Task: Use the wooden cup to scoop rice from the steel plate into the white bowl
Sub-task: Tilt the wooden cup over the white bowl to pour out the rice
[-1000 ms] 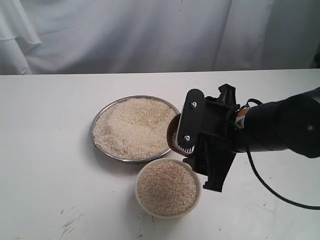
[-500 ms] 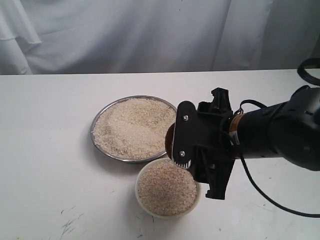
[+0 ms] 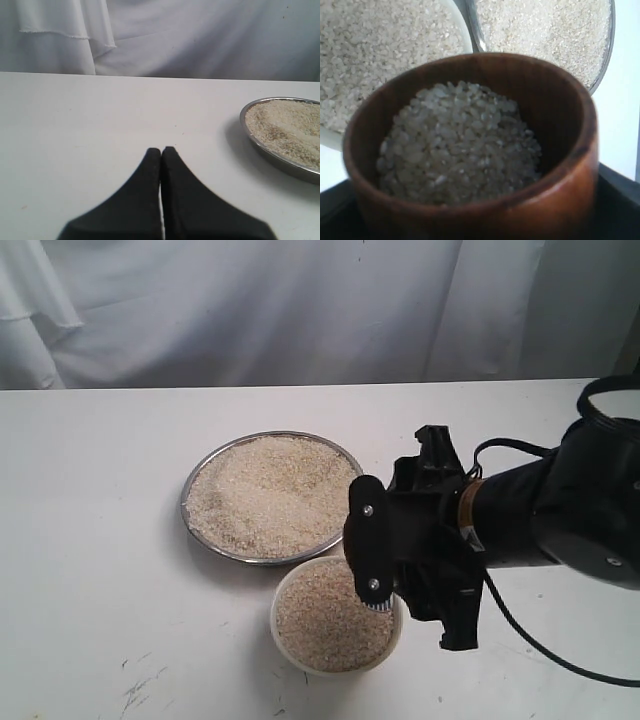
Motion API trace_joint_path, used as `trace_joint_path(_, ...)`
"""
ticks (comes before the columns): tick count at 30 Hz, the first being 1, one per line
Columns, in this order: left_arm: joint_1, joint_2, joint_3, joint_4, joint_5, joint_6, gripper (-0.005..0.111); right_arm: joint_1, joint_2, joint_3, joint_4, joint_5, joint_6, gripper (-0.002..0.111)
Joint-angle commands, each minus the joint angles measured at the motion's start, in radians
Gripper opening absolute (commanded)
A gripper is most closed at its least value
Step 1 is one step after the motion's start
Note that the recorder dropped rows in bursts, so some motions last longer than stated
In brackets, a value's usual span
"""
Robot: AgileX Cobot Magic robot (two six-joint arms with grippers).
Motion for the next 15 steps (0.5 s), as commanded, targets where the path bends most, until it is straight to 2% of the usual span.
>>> trace_joint_path(1,-0.002,-0.005,0.005,-0.001,-0.006,-0.003,0.0,0.036,-0.006,-0.018,-0.111,0.026,0.031,0.0)
trace_joint_path(4,-0.002,-0.005,0.005,-0.001,-0.006,-0.003,0.0,0.051,0.034,-0.081,-0.142,0.133,0.037,0.0)
trace_joint_path(15,-0.002,-0.005,0.005,-0.001,-0.006,-0.003,0.0,0.114,0.159,-0.167,-0.212,0.295,0.037,0.0)
